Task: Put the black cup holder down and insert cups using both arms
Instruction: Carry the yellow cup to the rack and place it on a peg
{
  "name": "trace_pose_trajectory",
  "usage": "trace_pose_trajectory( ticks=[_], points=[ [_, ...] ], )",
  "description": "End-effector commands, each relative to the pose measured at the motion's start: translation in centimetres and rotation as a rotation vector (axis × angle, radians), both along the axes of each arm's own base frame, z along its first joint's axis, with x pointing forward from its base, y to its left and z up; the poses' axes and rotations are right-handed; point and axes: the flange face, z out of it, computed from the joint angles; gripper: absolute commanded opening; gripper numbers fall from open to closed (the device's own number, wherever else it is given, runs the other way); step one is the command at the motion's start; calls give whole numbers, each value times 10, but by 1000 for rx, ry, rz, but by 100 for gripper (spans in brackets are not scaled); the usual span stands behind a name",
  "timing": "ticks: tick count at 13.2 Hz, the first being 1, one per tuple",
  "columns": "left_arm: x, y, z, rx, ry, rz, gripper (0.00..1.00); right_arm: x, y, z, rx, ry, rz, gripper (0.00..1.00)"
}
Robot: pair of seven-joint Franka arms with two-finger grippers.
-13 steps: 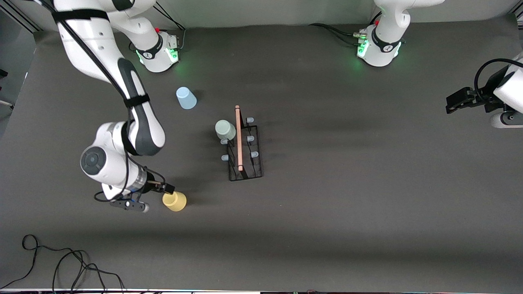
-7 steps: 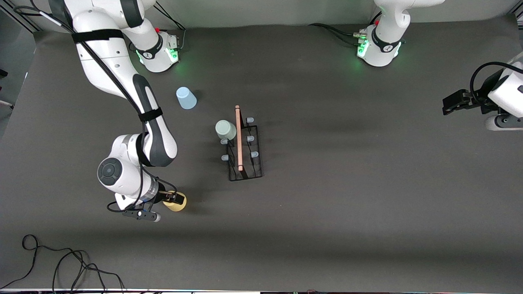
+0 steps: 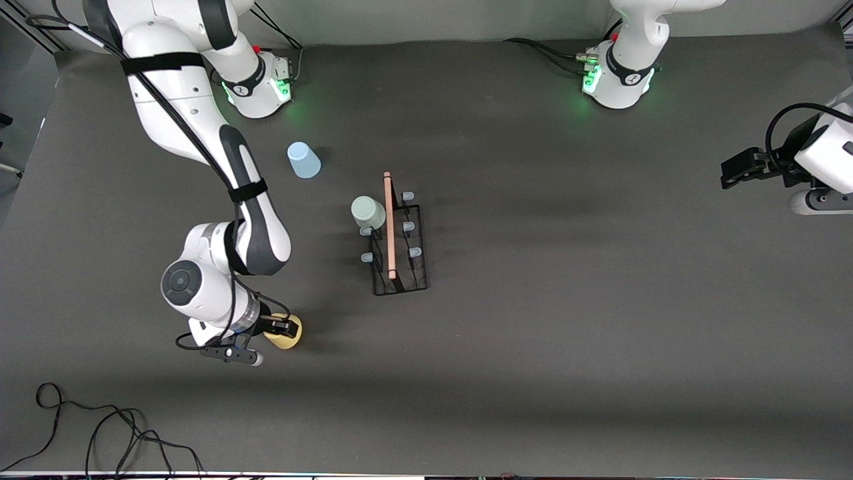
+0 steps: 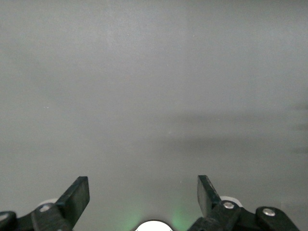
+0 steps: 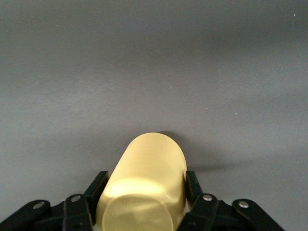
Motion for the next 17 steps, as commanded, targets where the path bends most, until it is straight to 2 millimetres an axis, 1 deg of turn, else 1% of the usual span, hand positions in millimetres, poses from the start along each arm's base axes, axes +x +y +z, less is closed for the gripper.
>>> trace_pose_trajectory(
  ticks=[1, 2, 3, 4, 5, 6, 8, 10, 11, 12, 13, 16, 17],
  points=[
    [-2, -3, 1, 2, -18, 10, 100, -13, 7, 83, 80, 61, -2, 0],
    [-1, -3, 1, 1, -21, 10, 100, -20, 13, 106, 98, 83, -33, 0],
    [-2, -4, 0, 3, -12, 9, 100, -30, 31, 124, 107, 104, -62, 0],
    [-2, -4, -1, 4, -8, 9, 100, -42, 57, 137, 112, 125, -95, 0],
    [-1, -3, -1, 5, -12, 10, 100, -52, 83, 145, 114, 135, -136, 0],
    [-1, -4, -1, 3, -12, 3, 100, -64, 114, 148, 114, 146, -183, 0],
    [-1, -5, -1, 3, -12, 4, 100, -83, 159, 147, 104, 154, -221, 0],
    [0, -2, 2, 3, -24, -1, 100, -94, 183, 137, 77, 147, -232, 0],
    [1, -2, 0, 4, -23, 5, 100, -98, 189, 128, 73, 142, -245, 0],
    [1, -2, 0, 2, -23, 9, 100, -105, 199, 119, 71, 135, -234, 0],
    [1, -2, 1, 2, -23, 10, 100, -108, 199, 108, 65, 131, -235, 0],
    [0, -3, 3, 2, -26, 7, 100, -113, 198, 84, 36, 122, -229, 0],
    [-1, -3, 3, 2, -27, 7, 100, -113, 199, 83, 35, 122, -228, 17]
  ],
)
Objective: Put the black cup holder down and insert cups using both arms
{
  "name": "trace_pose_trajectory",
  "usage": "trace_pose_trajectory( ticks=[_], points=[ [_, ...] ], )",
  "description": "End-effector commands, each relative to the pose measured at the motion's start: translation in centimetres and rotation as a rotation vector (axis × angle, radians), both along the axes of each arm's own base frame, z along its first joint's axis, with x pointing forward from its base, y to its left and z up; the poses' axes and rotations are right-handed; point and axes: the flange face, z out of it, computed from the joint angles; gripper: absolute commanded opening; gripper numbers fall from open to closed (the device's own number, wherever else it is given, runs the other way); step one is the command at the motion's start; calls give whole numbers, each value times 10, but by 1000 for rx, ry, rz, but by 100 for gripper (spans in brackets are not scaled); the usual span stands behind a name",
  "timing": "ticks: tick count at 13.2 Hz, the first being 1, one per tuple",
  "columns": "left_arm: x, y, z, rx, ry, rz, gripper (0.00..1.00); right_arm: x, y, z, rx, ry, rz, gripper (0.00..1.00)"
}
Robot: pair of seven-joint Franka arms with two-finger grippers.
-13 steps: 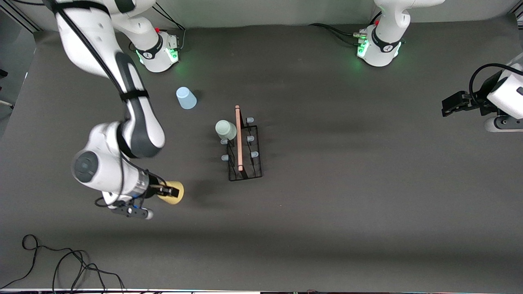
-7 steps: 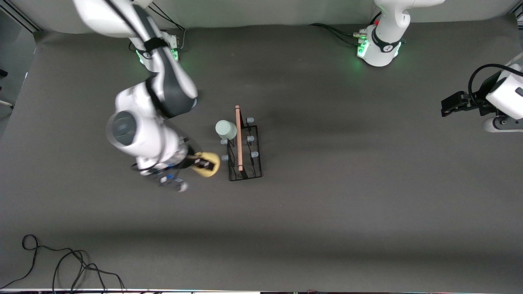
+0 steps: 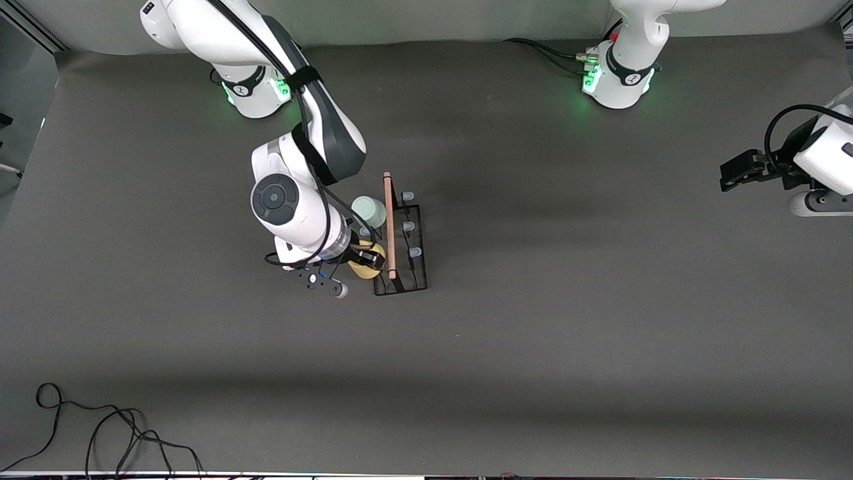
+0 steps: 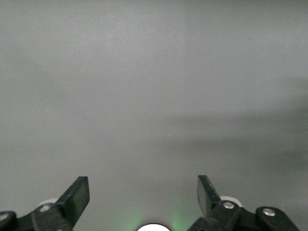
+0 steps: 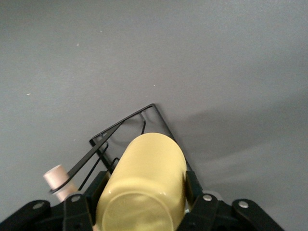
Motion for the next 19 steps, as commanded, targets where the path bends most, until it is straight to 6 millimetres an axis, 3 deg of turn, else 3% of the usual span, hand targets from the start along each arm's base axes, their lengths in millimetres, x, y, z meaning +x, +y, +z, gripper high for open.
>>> trace_pose_trajectory(
  ticks=[1, 2, 4, 7, 11, 16, 19],
  points=[
    [-3, -2, 4, 3, -17, 8, 100, -5, 2, -1, -20, -16, -10, 99],
    [-3, -2, 5, 3, -18, 8, 100, -3, 0, 0, -19, -14, -13, 100],
    [-3, -3, 4, 3, -18, 7, 100, 2, -13, 21, -14, -19, -9, 100],
    [-3, -2, 5, 3, -20, 8, 100, 23, -51, 76, -83, -11, 77, 100],
    [-2, -4, 3, 3, -17, 5, 100, 39, -131, 165, -103, 26, 194, 100],
    [-1, -5, 4, 2, -26, 3, 100, 18, -266, 260, -52, 27, 227, 100],
    [-1, -6, 3, 2, -24, 0, 100, 19, -288, 282, -123, -8, 211, 100]
  ],
)
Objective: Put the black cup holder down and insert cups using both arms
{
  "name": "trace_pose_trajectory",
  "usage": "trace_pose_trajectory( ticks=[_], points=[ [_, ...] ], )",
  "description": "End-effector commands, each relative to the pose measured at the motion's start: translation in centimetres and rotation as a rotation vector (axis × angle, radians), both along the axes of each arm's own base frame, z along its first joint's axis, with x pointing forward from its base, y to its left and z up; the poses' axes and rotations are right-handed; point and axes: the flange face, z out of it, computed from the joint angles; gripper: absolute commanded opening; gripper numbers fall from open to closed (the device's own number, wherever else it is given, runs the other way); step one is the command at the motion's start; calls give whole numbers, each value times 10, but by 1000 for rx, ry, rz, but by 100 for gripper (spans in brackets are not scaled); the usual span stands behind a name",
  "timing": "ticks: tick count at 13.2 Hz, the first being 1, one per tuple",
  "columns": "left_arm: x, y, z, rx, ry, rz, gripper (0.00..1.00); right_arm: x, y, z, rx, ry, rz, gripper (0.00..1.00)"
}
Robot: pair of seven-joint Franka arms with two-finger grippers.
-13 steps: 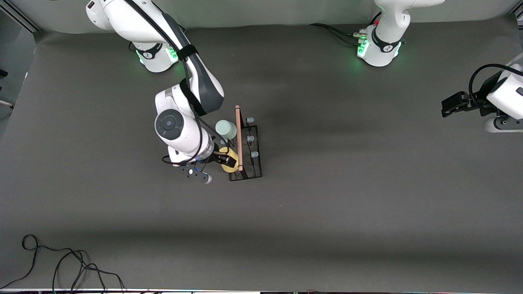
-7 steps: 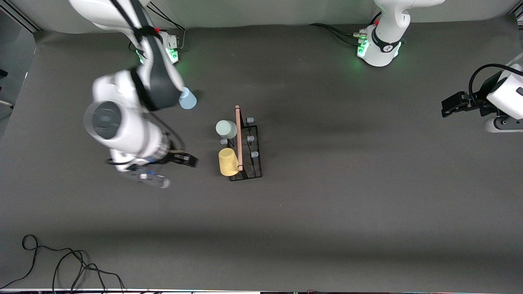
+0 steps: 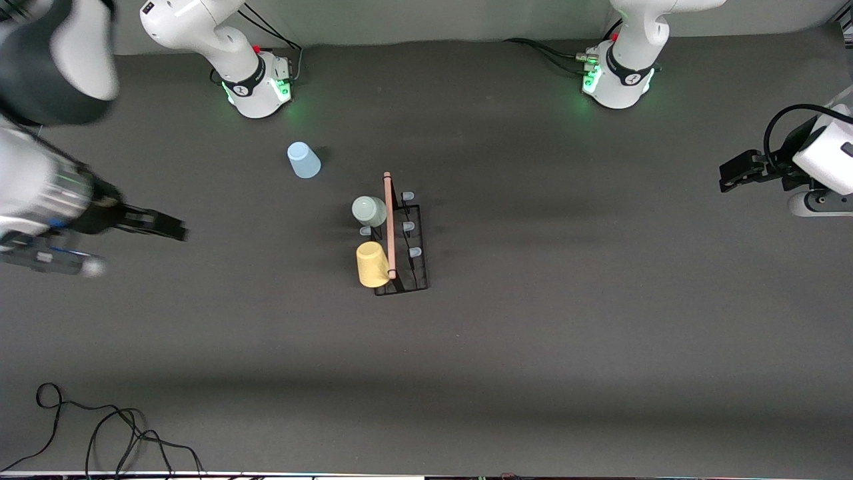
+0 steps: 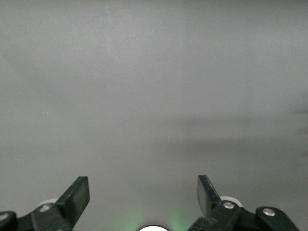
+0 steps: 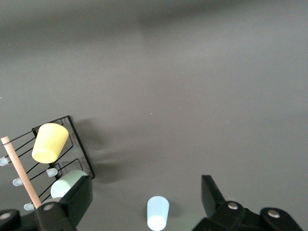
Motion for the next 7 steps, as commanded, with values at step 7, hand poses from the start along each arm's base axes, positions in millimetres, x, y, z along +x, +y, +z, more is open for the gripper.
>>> trace_pose_trajectory(
  ticks=[7],
  points=[
    [-3, -5, 2, 3, -14, 2, 100, -6, -11, 5, -95, 50, 70, 100]
  ],
)
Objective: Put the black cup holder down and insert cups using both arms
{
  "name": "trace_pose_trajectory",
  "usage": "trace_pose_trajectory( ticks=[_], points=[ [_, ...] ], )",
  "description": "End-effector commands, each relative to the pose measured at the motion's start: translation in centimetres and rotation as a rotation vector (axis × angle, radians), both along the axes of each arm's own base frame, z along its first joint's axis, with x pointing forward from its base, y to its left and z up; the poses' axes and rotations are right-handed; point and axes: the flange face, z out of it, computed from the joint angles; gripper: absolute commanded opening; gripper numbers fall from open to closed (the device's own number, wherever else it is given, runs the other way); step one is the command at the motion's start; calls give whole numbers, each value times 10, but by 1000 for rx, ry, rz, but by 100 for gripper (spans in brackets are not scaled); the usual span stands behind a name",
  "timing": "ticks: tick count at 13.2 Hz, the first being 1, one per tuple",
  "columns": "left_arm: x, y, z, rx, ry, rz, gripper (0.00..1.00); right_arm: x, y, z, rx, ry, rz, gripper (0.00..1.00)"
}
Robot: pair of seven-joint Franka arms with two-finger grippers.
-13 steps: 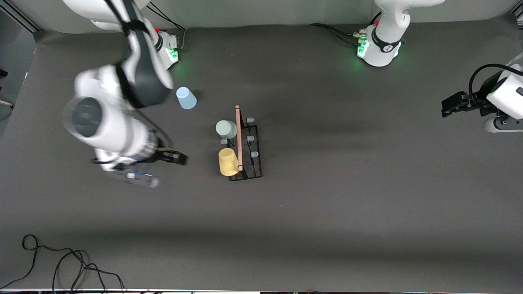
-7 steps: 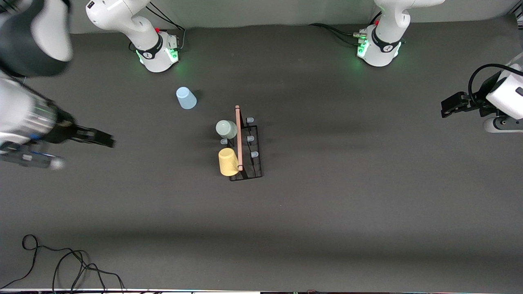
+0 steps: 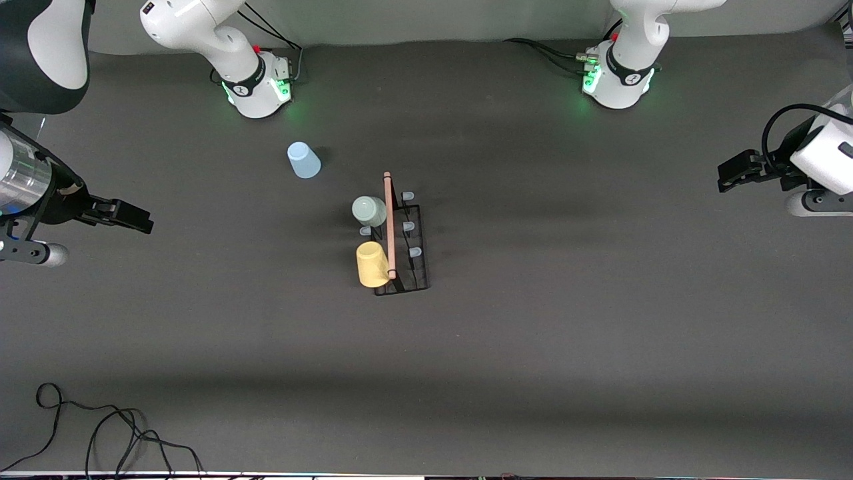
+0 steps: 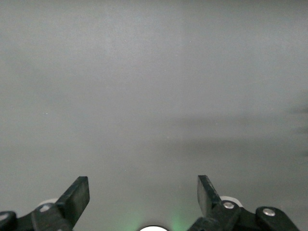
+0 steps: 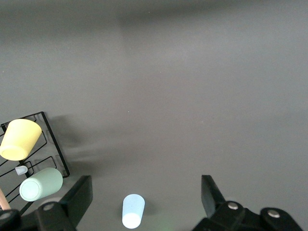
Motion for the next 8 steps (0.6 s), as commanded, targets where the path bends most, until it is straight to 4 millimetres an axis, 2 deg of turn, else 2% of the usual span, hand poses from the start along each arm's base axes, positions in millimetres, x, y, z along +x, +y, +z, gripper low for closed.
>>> trace_pose_trajectory(
  ticks=[1, 2, 6, 8],
  points=[
    [-3, -3, 2, 3, -14, 7, 100, -2, -7, 3, -17, 20, 17, 100],
    [-3, -3, 2, 3, -14, 7, 100, -1, -19, 0, -5, 31, 0, 100],
    [-3, -3, 3, 3, -15, 7, 100, -15, -15, -2, -37, 65, 92, 100],
    [-3, -3, 3, 3, -15, 7, 100, -25, -30, -2, -10, 66, 86, 100]
  ],
)
